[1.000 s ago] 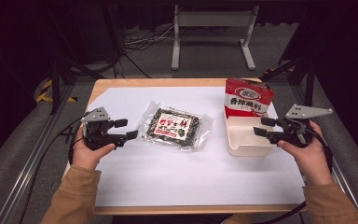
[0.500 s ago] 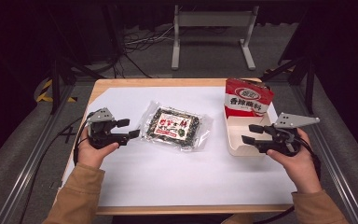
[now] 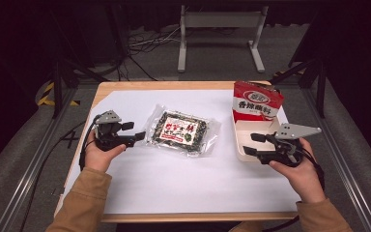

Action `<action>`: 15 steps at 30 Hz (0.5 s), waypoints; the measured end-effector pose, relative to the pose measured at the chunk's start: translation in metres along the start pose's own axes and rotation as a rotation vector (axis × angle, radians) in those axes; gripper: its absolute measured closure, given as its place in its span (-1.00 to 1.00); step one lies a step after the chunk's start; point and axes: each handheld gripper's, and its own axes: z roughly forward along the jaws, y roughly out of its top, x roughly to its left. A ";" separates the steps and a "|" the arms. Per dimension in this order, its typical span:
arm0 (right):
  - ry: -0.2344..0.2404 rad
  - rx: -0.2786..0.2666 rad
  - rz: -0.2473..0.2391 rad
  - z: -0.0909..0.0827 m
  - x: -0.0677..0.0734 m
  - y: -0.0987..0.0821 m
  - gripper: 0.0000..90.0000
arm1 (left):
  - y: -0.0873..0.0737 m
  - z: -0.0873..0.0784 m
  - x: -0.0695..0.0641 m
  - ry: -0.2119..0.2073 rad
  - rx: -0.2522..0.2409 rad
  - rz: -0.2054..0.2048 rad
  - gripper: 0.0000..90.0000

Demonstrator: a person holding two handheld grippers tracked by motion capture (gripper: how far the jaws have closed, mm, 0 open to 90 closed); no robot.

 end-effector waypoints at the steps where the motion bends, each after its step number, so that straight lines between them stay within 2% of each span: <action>1: 0.004 0.000 -0.004 0.001 0.001 0.000 -0.05 | 0.000 0.002 0.001 0.002 -0.001 -0.008 -0.26; 6: 0.014 0.006 -0.007 0.005 0.002 -0.001 -0.05 | -0.001 0.011 0.007 0.027 0.008 -0.035 -0.27; 12: 0.018 0.008 -0.021 0.008 0.005 -0.001 -0.05 | -0.006 0.026 0.018 0.049 0.059 -0.074 -0.28; 15: 0.024 0.008 -0.028 0.010 0.008 -0.001 -0.05 | -0.009 0.031 0.022 0.072 0.094 -0.075 -0.24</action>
